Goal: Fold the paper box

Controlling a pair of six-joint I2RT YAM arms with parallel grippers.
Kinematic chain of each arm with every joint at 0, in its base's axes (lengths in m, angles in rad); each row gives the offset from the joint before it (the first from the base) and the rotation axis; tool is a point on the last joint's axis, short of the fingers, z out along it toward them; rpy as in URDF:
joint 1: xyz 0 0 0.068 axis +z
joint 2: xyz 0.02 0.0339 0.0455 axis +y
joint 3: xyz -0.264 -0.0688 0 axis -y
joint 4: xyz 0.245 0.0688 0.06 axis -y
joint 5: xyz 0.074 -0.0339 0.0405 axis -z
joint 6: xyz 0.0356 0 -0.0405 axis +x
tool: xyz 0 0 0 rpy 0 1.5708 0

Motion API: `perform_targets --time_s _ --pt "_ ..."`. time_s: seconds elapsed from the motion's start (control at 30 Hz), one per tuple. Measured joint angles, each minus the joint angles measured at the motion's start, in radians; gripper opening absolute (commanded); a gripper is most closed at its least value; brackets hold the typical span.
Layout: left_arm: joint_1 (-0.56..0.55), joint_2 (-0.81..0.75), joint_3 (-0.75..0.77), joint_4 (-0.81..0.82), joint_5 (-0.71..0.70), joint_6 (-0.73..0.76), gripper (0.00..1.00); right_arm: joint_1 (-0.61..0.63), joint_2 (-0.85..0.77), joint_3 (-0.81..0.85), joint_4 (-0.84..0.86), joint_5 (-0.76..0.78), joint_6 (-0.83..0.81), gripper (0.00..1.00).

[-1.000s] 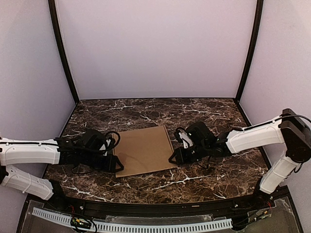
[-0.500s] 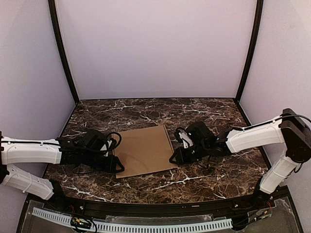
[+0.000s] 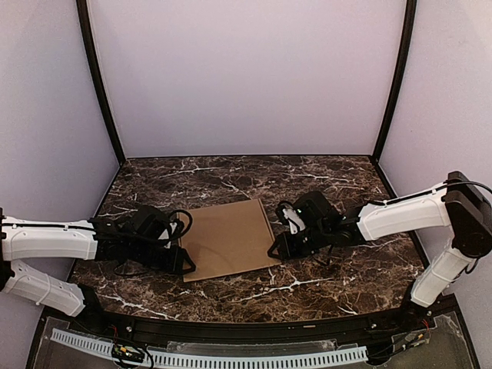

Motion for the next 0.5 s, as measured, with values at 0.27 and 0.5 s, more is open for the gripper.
perform_targets --time_s 0.27,0.5 --pt "0.0 0.0 0.002 0.0 -0.006 0.004 0.47 0.0 0.0 0.015 -0.03 0.005 -0.008 0.36" --pt "0.0 0.0 0.002 0.0 -0.006 0.005 0.47 0.0 0.0 0.026 -0.055 0.006 -0.011 0.38"
